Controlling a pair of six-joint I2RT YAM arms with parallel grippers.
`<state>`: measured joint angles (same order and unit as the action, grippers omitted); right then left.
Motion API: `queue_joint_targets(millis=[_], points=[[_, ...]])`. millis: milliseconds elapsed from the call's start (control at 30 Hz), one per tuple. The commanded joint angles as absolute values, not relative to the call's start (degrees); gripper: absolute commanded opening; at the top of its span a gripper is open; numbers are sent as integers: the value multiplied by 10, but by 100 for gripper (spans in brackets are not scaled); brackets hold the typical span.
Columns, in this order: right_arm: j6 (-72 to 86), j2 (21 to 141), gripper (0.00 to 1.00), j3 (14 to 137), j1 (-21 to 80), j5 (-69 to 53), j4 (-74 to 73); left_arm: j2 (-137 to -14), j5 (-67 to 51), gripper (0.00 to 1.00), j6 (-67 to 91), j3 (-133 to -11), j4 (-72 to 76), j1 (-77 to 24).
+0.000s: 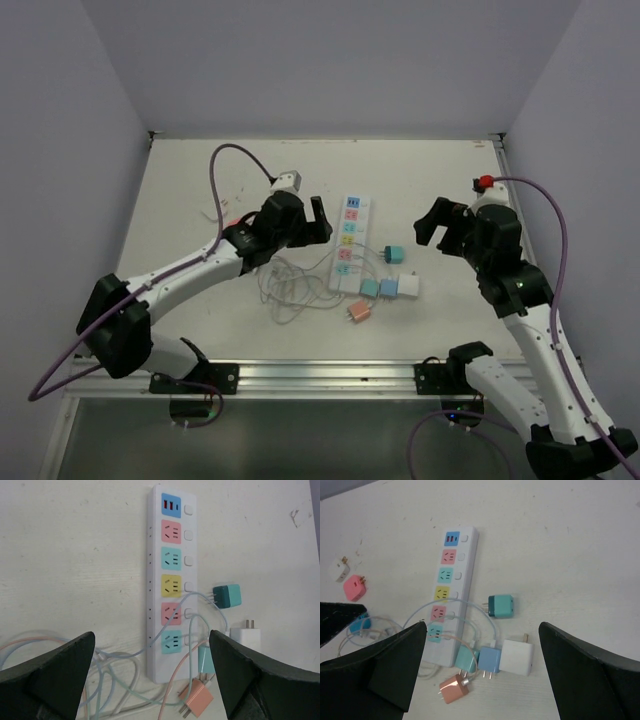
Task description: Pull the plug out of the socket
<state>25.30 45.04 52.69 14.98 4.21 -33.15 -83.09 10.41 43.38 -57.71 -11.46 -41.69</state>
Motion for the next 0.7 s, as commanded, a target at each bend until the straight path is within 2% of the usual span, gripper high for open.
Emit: queue_joint_targets(millis=[0,200,467,667], points=[[222,438,99,587,149,88,-384,-767,159,100,391,-612,-204,-414],[200,420,99,680,149,152,-460,-636,257,100,360,-641,-292,-413],[161,392,99,801,149,192,-537,-465,401,100,287,-747,-418,-412],[135,351,99,820,149,203,-547,-382,469,100,243,-797,-491,-413]])
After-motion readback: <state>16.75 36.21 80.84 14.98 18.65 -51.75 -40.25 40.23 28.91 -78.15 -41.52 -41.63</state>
